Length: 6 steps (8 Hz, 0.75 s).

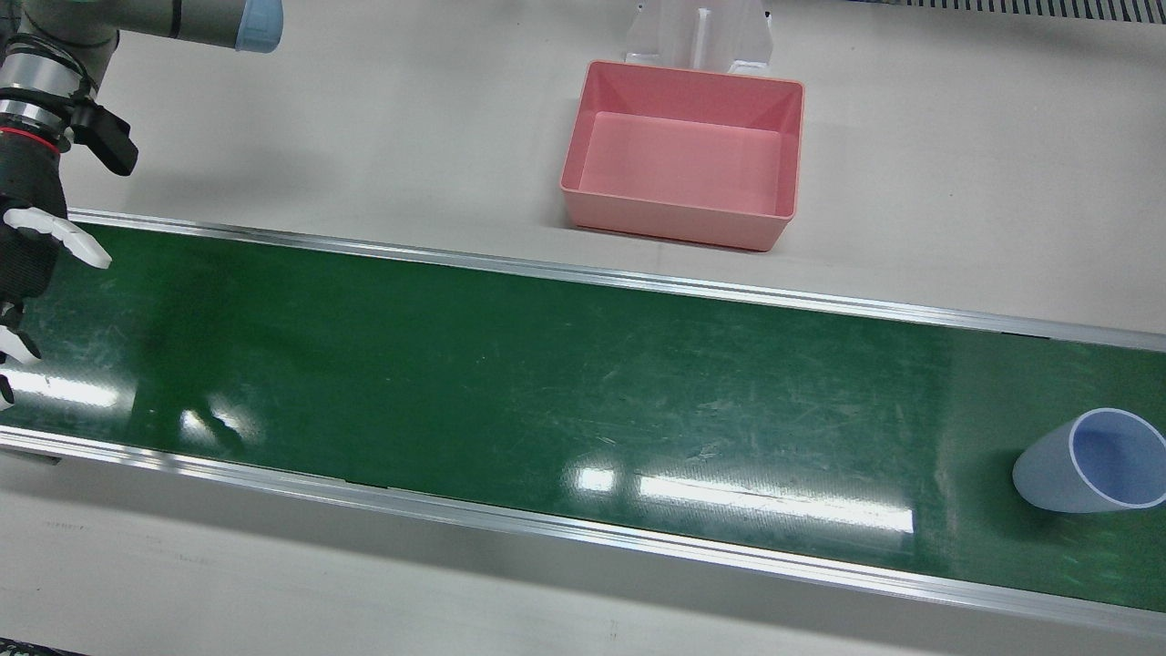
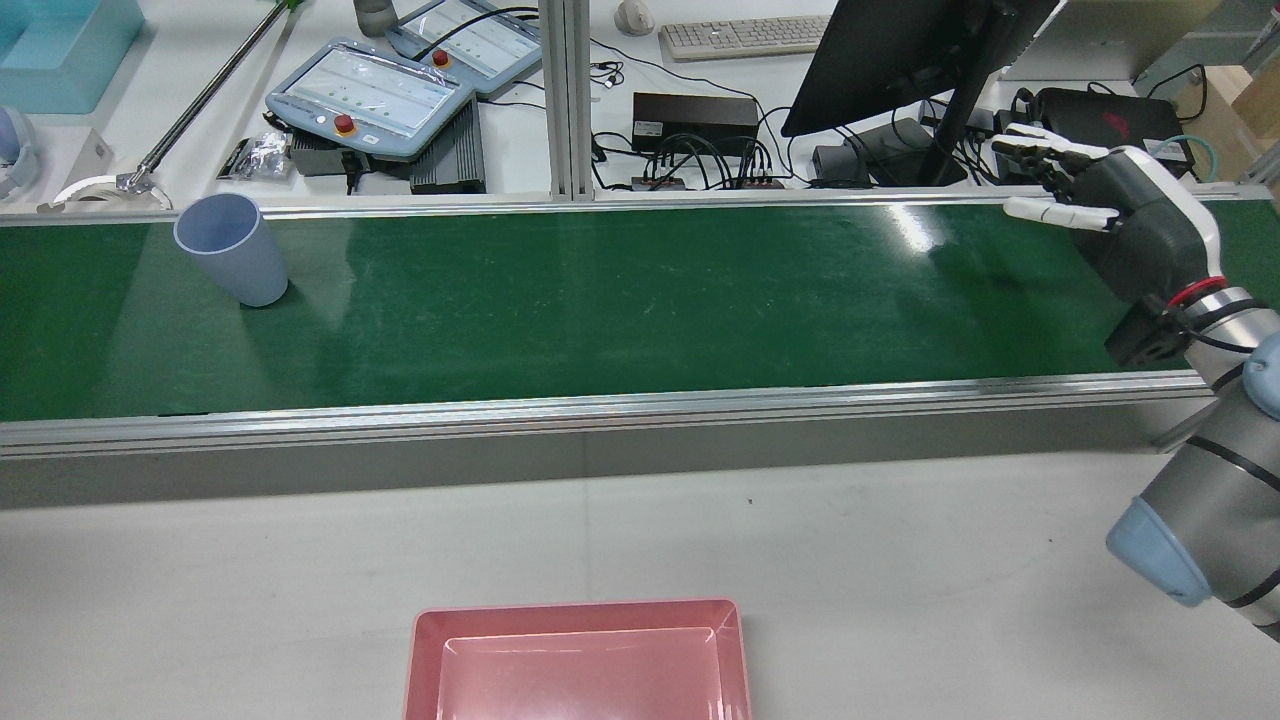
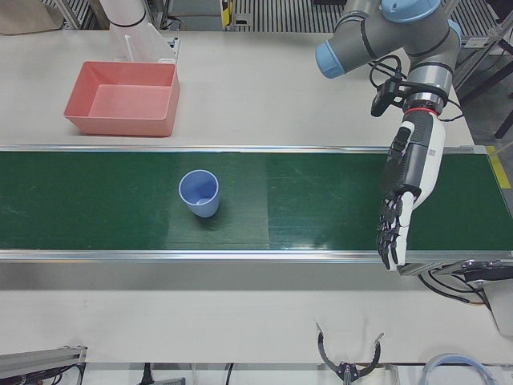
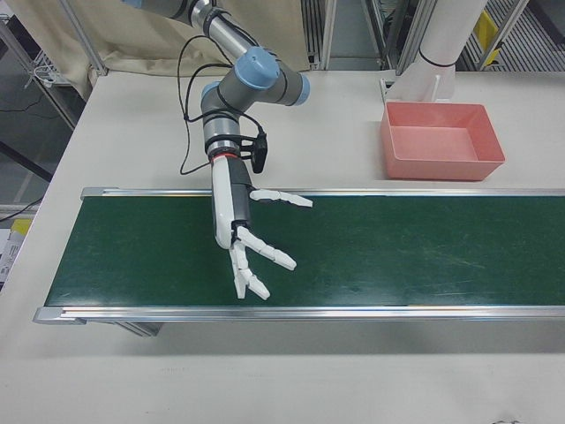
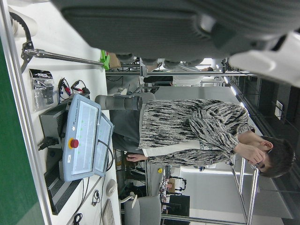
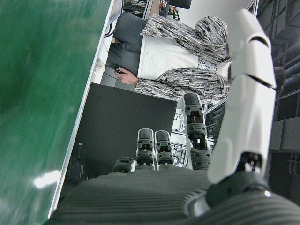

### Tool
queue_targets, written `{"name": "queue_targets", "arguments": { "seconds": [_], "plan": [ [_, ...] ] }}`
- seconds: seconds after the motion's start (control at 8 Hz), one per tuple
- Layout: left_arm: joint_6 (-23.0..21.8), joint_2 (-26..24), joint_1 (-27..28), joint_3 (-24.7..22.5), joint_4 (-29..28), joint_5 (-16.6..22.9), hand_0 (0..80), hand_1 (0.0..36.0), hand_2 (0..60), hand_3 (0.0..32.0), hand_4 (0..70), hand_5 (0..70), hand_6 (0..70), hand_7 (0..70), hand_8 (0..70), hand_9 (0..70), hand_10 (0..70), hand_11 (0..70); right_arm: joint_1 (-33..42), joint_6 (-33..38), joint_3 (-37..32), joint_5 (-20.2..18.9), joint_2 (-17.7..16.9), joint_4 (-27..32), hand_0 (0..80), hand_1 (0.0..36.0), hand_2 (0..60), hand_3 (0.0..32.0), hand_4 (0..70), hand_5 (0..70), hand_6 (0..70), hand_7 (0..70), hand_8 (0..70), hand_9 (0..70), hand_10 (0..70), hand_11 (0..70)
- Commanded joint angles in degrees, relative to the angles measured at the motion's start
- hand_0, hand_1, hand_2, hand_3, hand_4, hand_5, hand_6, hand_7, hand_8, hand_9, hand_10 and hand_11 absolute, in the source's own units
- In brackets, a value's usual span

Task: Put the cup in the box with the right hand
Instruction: 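Reach the right hand over the conveyor toward the approaching blue cup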

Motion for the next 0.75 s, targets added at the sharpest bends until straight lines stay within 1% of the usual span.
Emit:
{"name": "queue_targets", "arguments": {
  "seconds": [0.0,0.12,0.25,0.38,0.5,0.62],
  "plan": [
    [0.0,-0.1,0.0,0.0,0.0,0.0,0.0,0.0,0.0,0.0,0.0,0.0,0.0,0.0,0.0,0.0,0.0,0.0,-2.7,-1.0,-3.6,3.4,4.4,0.4,55.0,14.0,0.0,0.0,26.9,6.1,6.3,21.9,10.2,18.8,3.3,6.5],
    [0.0,-0.1,0.0,0.0,0.0,0.0,0.0,0.0,0.0,0.0,0.0,0.0,0.0,0.0,0.0,0.0,0.0,0.0,-2.9,-1.1,-3.6,3.5,5.1,0.5,53.3,16.9,9.2,0.0,21.2,6.3,6.2,21.2,10.1,18.6,3.5,6.8],
    [0.0,-0.1,0.0,0.1,0.0,0.0,0.0,0.0,0.0,0.0,0.0,0.0,0.0,0.0,0.0,0.0,0.0,0.0,-3.8,-1.7,-3.5,3.5,5.8,0.5,53.7,15.7,6.1,0.0,21.6,6.3,6.2,21.0,10.1,18.6,4.4,8.0],
    [0.0,-0.1,0.0,0.1,0.0,0.0,0.0,0.0,0.0,0.0,0.0,0.0,0.0,0.0,0.0,0.0,0.0,0.0,-4.9,-1.9,-3.5,3.5,5.9,0.5,54.3,13.5,0.0,0.0,23.8,6.2,6.1,20.5,10.0,18.3,4.6,8.5],
    [0.0,-0.1,0.0,0.1,-0.1,0.0,0.0,0.0,0.0,0.0,0.0,0.0,0.0,0.0,0.0,0.0,0.0,0.0,-5.6,-2.2,-3.4,3.5,5.6,0.5,51.7,16.7,12.4,0.0,18.3,6.1,6.1,20.1,9.9,18.2,5.0,8.9],
    [0.0,0.0,0.0,0.1,-0.1,0.0,0.0,0.0,0.0,0.0,0.0,0.0,0.0,0.0,0.0,0.0,0.0,0.0,-5.7,-2.5,-3.4,3.5,5.1,0.5,52.6,15.0,6.0,0.0,18.6,6.2,5.9,19.2,9.7,17.9,4.8,8.7]
  ]
}}
